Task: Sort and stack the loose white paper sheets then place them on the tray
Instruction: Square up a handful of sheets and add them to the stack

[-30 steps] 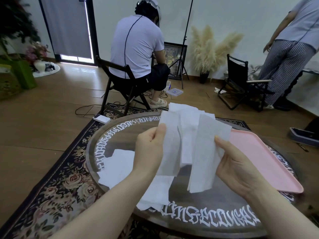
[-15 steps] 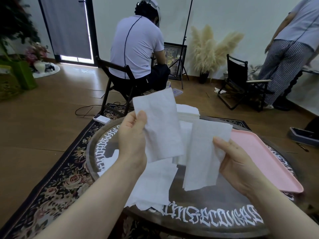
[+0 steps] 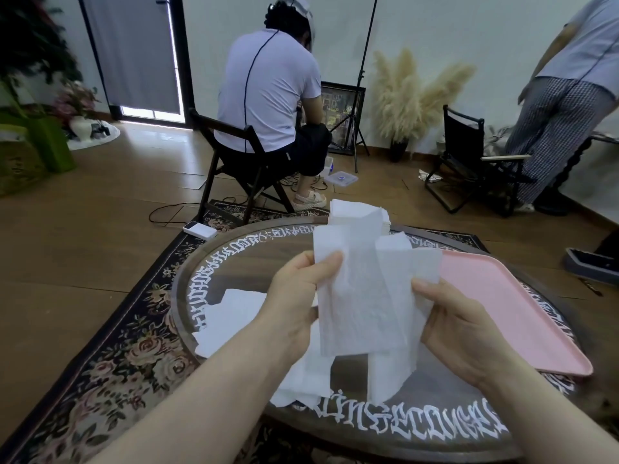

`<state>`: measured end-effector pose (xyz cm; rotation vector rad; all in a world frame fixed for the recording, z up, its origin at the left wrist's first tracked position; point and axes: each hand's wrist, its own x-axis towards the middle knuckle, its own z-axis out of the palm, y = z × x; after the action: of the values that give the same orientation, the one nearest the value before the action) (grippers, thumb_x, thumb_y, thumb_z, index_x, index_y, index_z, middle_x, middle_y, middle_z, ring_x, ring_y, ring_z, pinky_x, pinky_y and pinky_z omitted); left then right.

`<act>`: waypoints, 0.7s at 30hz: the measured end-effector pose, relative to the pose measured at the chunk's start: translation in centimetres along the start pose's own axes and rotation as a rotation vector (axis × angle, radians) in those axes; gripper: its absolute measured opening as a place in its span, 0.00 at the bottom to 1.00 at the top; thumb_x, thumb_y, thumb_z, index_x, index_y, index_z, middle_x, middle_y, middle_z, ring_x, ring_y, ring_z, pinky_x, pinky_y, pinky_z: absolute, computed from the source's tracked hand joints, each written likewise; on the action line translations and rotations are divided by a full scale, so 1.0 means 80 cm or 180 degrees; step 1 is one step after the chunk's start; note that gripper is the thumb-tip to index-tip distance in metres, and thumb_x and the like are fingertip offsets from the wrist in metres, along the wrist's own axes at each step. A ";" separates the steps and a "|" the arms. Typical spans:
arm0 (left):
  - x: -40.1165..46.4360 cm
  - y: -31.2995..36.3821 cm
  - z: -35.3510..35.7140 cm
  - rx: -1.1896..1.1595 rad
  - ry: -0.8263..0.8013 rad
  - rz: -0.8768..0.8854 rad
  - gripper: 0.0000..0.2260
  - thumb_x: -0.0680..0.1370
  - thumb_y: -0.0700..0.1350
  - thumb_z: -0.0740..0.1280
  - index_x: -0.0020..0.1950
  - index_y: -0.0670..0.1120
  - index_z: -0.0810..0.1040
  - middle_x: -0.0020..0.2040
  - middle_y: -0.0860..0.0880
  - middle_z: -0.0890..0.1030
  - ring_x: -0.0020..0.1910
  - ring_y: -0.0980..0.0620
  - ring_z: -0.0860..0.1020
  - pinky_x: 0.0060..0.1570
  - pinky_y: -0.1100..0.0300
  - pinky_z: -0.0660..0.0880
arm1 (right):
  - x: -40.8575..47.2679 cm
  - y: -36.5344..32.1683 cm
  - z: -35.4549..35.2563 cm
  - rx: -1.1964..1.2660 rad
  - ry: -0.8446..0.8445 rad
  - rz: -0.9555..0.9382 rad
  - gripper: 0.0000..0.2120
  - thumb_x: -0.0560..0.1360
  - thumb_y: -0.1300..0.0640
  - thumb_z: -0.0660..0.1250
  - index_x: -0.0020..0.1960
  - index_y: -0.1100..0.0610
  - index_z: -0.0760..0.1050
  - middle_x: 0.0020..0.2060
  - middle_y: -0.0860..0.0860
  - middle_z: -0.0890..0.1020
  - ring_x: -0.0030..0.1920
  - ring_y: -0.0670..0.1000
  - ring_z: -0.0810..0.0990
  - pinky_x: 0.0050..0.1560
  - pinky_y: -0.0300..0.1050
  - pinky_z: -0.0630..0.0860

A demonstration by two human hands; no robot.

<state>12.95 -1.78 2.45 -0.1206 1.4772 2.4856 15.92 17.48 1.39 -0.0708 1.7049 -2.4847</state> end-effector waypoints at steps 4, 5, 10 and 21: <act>-0.002 0.008 -0.004 -0.0604 -0.0616 -0.0683 0.17 0.70 0.43 0.71 0.58 0.45 0.79 0.52 0.43 0.83 0.46 0.47 0.82 0.52 0.50 0.79 | 0.003 0.000 -0.003 -0.0148 0.0016 0.0061 0.17 0.68 0.56 0.69 0.55 0.56 0.84 0.56 0.59 0.83 0.54 0.57 0.83 0.54 0.55 0.78; -0.002 0.008 -0.005 -0.0620 -0.0672 -0.0713 0.18 0.69 0.44 0.72 0.59 0.44 0.79 0.51 0.43 0.84 0.45 0.47 0.83 0.52 0.50 0.79 | 0.003 0.000 -0.004 -0.0175 0.0019 0.0082 0.18 0.67 0.56 0.68 0.56 0.56 0.84 0.56 0.60 0.83 0.53 0.57 0.83 0.54 0.55 0.78; 0.002 0.004 -0.010 -0.0471 -0.0651 -0.0685 0.09 0.72 0.43 0.71 0.50 0.42 0.85 0.45 0.44 0.86 0.39 0.49 0.85 0.44 0.54 0.83 | 0.002 0.000 -0.007 -0.0313 -0.0148 0.0139 0.18 0.68 0.57 0.67 0.57 0.58 0.82 0.53 0.59 0.84 0.51 0.57 0.84 0.48 0.49 0.82; 0.013 -0.004 -0.012 0.0105 0.0598 0.0728 0.11 0.78 0.46 0.70 0.36 0.48 0.86 0.43 0.46 0.83 0.44 0.47 0.78 0.52 0.48 0.76 | 0.005 -0.025 -0.022 0.0105 0.0711 -0.0814 0.18 0.71 0.57 0.64 0.58 0.62 0.79 0.49 0.56 0.85 0.49 0.54 0.84 0.53 0.49 0.81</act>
<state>11.99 -2.31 1.55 -0.1941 1.6921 2.6912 15.20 19.73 2.61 -0.0082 1.8422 -2.7987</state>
